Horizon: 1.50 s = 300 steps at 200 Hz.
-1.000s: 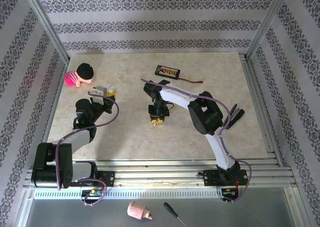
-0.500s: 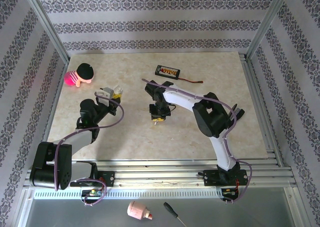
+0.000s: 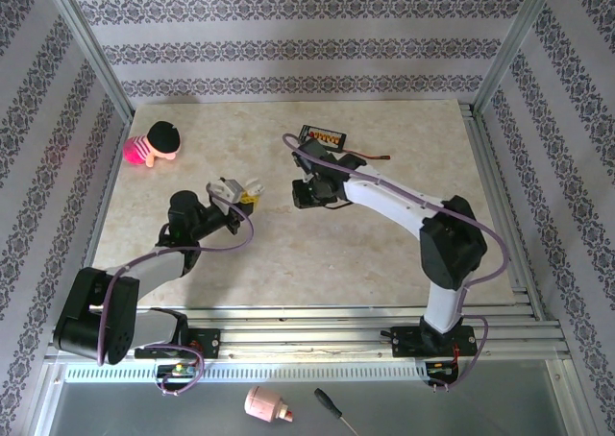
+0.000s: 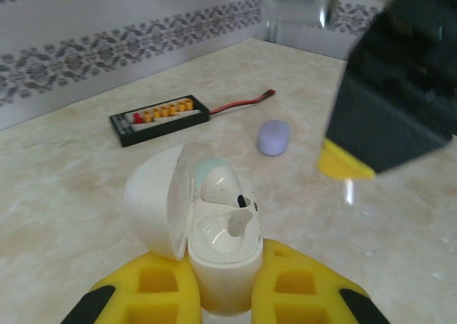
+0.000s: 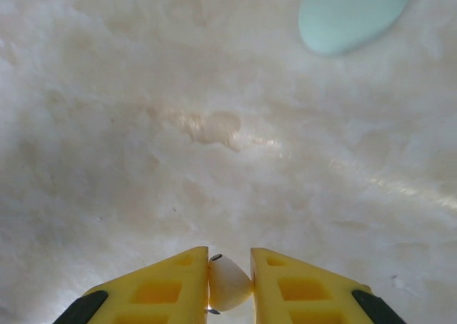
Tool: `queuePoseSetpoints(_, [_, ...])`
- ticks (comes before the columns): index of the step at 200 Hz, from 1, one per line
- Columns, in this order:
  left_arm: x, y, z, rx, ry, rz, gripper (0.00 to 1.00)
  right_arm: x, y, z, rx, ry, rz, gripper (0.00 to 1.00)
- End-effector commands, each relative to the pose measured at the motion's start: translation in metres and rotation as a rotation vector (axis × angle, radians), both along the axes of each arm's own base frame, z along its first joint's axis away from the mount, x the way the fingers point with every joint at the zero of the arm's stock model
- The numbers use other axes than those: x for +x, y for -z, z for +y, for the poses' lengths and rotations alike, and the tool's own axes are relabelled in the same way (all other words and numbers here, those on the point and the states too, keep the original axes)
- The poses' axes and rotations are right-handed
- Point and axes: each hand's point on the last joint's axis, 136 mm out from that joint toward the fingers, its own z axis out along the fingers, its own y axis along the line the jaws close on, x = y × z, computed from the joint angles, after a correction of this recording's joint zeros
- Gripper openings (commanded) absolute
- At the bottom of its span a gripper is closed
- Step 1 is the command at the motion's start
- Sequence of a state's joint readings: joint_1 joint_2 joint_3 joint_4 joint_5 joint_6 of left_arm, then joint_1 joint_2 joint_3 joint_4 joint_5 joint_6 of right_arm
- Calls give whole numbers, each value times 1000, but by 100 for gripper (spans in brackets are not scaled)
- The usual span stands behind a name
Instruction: Insert wireless bluetooth earbuds into charging case
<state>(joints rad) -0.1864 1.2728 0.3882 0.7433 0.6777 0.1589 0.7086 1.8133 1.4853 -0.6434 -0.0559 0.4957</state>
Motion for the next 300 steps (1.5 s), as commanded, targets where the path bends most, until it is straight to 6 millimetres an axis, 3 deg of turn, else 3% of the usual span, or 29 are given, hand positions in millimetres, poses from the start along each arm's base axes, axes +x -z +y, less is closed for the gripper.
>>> queuePoseSetpoints(1, [-9,-4,-20,33,120,-30,1,12,-30,-10,-28,-20,-134,21])
queuePoseSetpoints(57, [-13,-2,-39,14,236,-11,1,9,-78,6,-40,-108,-300,21])
queuePoseSetpoints(123, [-17,-6,-53,-38,333,35,1,-6,-110,51,21,-261,-419,21])
queuePoseSetpoints(170, [-22,-16,-57,-76,370,41,3,-10,-109,63,34,-305,-430,20])
queuePoseSetpoints(300, [-12,-27,-57,-121,340,53,1,-21,-86,60,-5,-338,-378,19])
